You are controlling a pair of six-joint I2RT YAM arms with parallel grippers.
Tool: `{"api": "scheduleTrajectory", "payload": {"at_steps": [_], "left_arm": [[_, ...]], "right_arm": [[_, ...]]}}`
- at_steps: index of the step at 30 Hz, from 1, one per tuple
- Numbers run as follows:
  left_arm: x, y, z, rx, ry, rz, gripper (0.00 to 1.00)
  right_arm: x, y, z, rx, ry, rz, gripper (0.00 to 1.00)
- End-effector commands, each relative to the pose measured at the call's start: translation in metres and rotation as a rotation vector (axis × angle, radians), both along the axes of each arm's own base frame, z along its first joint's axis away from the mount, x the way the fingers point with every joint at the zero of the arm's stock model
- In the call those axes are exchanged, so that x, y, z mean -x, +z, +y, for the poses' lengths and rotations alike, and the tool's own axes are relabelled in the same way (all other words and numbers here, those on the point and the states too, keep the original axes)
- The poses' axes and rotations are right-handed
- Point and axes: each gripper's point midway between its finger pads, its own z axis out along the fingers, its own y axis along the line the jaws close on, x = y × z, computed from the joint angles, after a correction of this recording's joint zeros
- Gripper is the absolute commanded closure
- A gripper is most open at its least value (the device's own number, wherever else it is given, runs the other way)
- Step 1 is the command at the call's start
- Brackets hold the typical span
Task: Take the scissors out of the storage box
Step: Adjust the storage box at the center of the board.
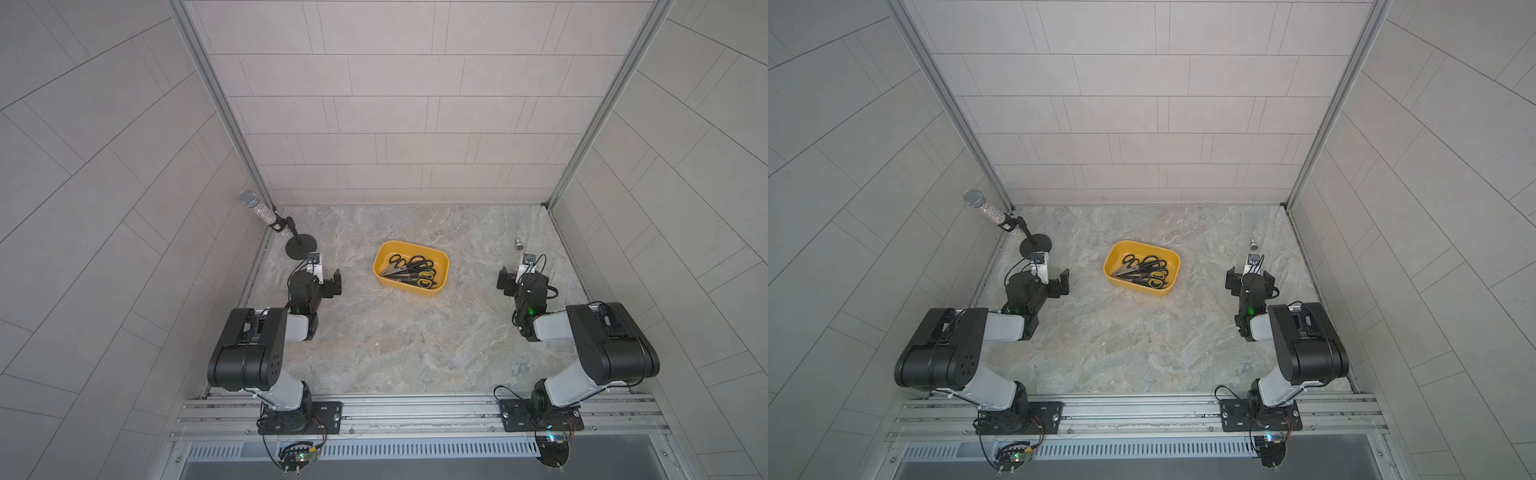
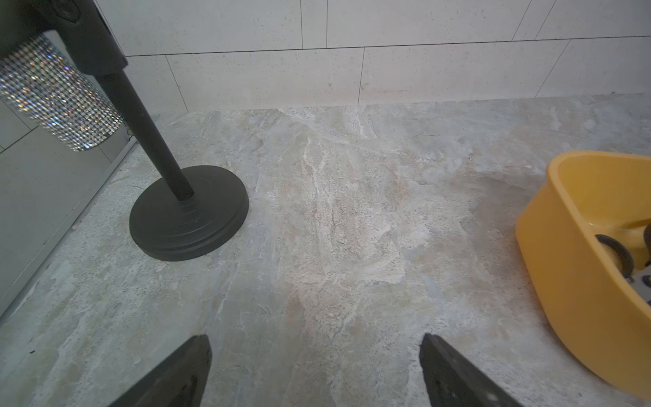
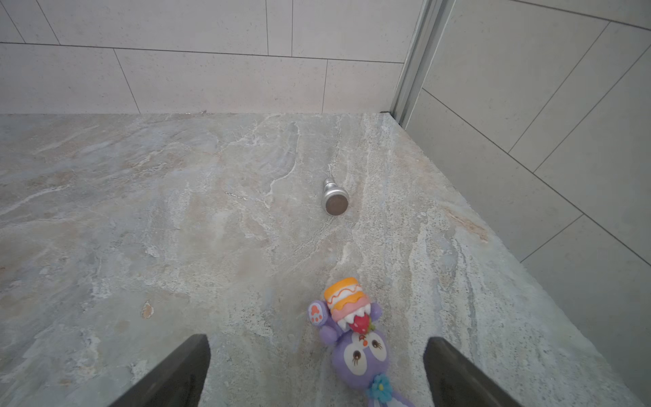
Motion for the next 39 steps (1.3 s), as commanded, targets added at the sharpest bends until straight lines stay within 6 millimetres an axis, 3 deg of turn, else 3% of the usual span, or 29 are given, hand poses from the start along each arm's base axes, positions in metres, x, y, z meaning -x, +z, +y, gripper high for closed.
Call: {"api": "scheduleTrajectory", "payload": {"at_steps": [1, 26, 29, 34, 39], "left_arm": [[0.000, 0.003, -0.001, 0.000, -0.007, -0.019, 0.00], [-0.003, 0.001, 0.009, 0.012, 0.043, 0.013, 0.00], [-0.005, 0.011, 0.008, 0.010, 0.044, 0.006, 0.00], [0.003, 0.027, 0.032, -0.049, 0.203, 0.119, 0.00], [0.000, 0.053, 0.012, -0.106, 0.165, 0.229, 0.00]], "right_arm": [[-0.002, 0.003, 0.000, 0.007, -0.001, -0.008, 0.00], [-0.002, 0.001, 0.000, -0.007, -0.005, 0.027, 0.00], [-0.001, 0.001, 0.001, -0.004, -0.003, 0.033, 0.00], [0.001, 0.006, 0.000, 0.037, -0.041, 0.024, 0.00], [0.004, 0.009, 0.000, 0.062, -0.069, 0.000, 0.00]]}}
